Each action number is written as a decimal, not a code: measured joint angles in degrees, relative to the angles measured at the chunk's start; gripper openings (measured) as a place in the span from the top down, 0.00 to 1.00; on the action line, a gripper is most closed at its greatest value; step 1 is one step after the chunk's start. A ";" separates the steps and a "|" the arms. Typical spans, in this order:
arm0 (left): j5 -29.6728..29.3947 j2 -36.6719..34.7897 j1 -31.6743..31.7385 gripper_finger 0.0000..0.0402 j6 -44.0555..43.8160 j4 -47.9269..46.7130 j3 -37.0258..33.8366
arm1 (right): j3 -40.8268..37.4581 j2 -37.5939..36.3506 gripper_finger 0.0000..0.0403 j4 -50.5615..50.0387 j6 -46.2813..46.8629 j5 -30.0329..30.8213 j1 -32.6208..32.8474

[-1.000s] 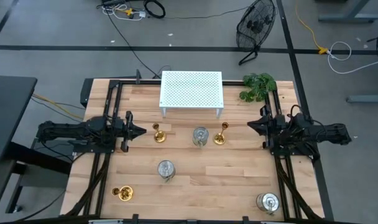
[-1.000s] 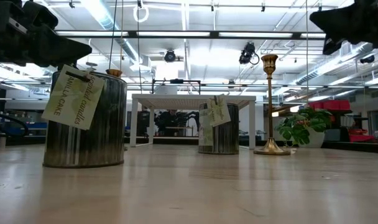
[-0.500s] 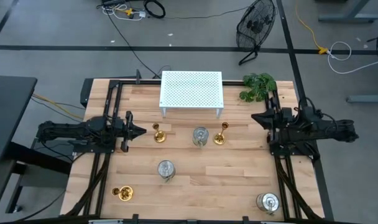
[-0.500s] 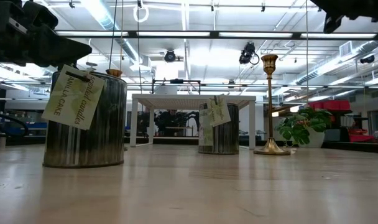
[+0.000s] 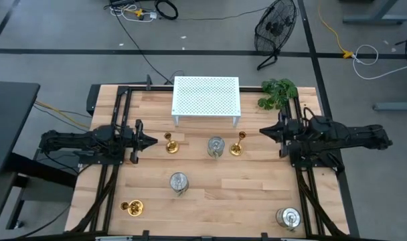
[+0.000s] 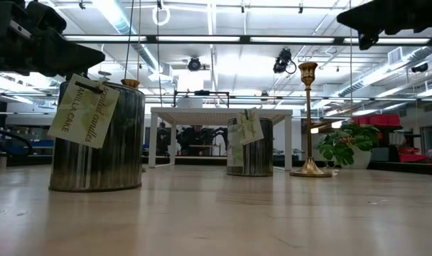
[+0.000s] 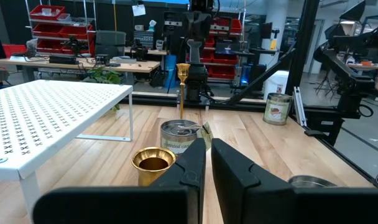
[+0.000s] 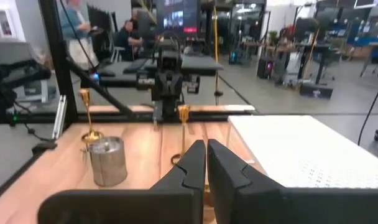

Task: Pick & Place candle stick holders
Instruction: Put the right candle holder on the shelf

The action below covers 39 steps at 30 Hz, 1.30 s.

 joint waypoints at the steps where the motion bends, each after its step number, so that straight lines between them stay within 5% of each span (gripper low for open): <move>1: 0.01 -0.02 0.00 0.92 0.00 0.00 -0.01 | 0.00 0.37 0.95 -0.03 0.00 0.01 0.00; 39: 0.00 0.01 0.01 0.92 0.00 -0.02 0.00 | 0.00 1.51 0.95 -3.88 -0.02 0.15 0.00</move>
